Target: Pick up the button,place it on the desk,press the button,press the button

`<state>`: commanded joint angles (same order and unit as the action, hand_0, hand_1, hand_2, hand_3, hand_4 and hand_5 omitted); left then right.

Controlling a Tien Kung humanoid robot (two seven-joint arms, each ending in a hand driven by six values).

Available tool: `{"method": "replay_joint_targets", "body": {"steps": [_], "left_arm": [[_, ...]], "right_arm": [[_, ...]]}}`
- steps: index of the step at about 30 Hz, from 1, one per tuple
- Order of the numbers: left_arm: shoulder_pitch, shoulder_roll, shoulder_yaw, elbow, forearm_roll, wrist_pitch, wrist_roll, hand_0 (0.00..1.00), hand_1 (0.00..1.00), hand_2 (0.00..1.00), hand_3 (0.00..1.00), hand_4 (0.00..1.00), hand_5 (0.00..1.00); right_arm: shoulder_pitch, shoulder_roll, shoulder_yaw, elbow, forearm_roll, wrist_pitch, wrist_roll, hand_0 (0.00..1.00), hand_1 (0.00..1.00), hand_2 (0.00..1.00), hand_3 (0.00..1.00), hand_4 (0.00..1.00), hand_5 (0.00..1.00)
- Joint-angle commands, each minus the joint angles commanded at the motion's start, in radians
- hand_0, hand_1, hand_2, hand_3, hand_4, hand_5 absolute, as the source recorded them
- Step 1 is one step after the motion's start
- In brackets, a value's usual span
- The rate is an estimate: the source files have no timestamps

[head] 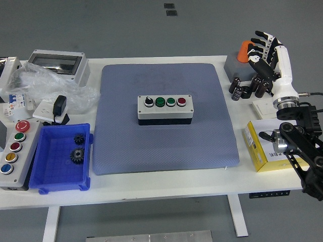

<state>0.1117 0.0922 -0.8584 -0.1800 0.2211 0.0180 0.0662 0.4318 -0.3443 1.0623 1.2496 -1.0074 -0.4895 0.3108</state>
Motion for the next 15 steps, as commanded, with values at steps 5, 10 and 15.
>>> {"method": "replay_joint_targets", "body": {"steps": [5,10,15], "left_arm": [[-0.033,0.019,-0.045,0.0,0.048,0.015,0.069,0.625,0.617,0.569,0.61,0.627,0.355],[-0.067,0.031,-0.081,0.0,0.122,0.023,0.109,0.625,0.617,0.569,0.61,0.627,0.355],[-0.065,0.031,-0.111,0.0,0.171,0.027,0.133,0.631,0.618,0.579,0.617,0.636,0.354]], "right_arm": [[0.004,0.028,-0.019,0.015,-0.069,-0.057,-0.03,0.796,0.755,0.777,0.79,0.656,0.329],[-0.009,0.046,-0.007,0.066,-0.238,-0.127,-0.142,0.796,0.755,0.777,0.79,0.656,0.329],[-0.015,0.057,0.004,0.074,-0.414,-0.136,-0.248,0.805,0.769,0.795,0.795,0.636,0.326]]}}
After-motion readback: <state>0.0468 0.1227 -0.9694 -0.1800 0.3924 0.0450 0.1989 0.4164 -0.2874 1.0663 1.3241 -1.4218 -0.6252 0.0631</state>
